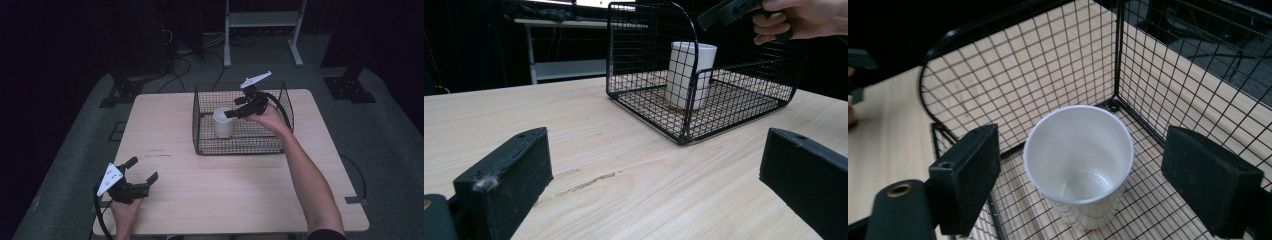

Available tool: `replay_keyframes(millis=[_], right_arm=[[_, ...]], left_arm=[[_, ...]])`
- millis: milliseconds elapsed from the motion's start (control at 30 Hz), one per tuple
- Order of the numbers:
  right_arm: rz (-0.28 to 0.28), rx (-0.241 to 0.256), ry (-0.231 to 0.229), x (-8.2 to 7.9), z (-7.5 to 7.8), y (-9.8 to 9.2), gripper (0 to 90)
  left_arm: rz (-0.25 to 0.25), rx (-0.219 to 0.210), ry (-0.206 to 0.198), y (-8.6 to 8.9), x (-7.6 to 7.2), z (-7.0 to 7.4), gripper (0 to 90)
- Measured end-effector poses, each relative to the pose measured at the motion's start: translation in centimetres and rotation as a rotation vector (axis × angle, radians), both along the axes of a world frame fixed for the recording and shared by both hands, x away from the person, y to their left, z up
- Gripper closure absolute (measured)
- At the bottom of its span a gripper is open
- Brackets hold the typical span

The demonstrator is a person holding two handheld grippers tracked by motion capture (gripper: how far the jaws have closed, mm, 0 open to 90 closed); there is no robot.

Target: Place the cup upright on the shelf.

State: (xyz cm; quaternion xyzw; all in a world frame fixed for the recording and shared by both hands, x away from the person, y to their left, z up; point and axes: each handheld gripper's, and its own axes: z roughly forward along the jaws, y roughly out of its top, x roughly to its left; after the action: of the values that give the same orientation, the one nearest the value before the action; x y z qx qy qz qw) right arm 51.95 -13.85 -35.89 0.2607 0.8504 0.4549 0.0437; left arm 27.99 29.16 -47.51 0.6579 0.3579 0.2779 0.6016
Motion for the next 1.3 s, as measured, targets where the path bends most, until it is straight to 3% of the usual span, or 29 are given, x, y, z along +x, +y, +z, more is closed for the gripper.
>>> replay_keyframes(millis=[667,1300], right_arm=[[0.005,0.022,-0.016,-3.5,1.5,-3.0,14.9],[0.019,0.025,-0.033,-6.9,1.6,-5.5,15.0]], left_arm=[[0.001,0.003,0.0,-0.1,0.0,0.0,0.0],[0.002,0.008,0.0,-0.1,0.0,0.0,0.0]])
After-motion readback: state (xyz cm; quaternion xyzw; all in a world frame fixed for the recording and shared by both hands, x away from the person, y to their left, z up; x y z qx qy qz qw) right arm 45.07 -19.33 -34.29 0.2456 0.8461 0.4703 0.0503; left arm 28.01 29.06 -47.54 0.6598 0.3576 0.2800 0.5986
